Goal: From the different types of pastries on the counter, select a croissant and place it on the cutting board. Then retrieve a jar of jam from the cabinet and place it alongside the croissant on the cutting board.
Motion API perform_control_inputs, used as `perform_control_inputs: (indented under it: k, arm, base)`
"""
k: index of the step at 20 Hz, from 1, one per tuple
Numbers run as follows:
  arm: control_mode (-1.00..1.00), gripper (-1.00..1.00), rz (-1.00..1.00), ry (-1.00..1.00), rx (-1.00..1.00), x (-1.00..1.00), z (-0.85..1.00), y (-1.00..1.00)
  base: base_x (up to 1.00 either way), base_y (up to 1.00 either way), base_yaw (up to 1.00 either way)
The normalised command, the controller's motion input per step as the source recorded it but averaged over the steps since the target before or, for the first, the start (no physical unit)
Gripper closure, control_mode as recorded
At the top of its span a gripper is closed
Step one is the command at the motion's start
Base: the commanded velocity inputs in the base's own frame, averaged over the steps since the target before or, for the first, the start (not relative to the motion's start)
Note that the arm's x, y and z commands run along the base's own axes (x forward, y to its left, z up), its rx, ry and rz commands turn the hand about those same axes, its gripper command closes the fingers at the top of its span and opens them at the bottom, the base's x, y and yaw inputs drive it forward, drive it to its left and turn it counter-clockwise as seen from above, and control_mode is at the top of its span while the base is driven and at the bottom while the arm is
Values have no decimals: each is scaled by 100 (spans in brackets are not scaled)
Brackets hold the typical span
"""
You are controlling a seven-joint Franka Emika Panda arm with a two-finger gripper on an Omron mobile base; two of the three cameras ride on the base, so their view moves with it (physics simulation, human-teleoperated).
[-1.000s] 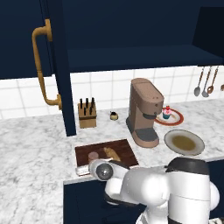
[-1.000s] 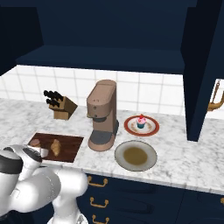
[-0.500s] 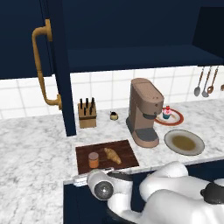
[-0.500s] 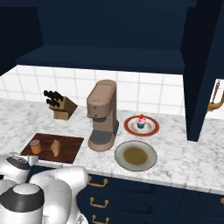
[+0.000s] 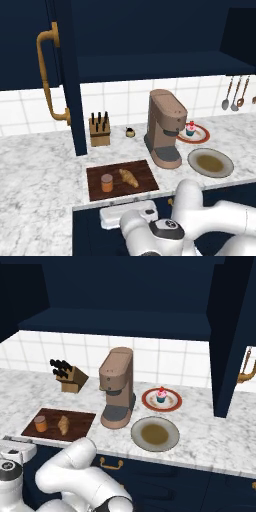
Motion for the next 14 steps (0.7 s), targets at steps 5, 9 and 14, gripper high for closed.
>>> perform_control_inputs:
  k: [5,9,14]
  arm:
    - [-100,-100,-10,-37,0,-84,100,-31]
    - [-100,-100,-7,-41,-2,-91,100,-20]
    - [-100,-100,-6,-42,-4,-94,100,-12]
  base:
    - [0,0,0]
    - [0,0,0]
    - [0,0,0]
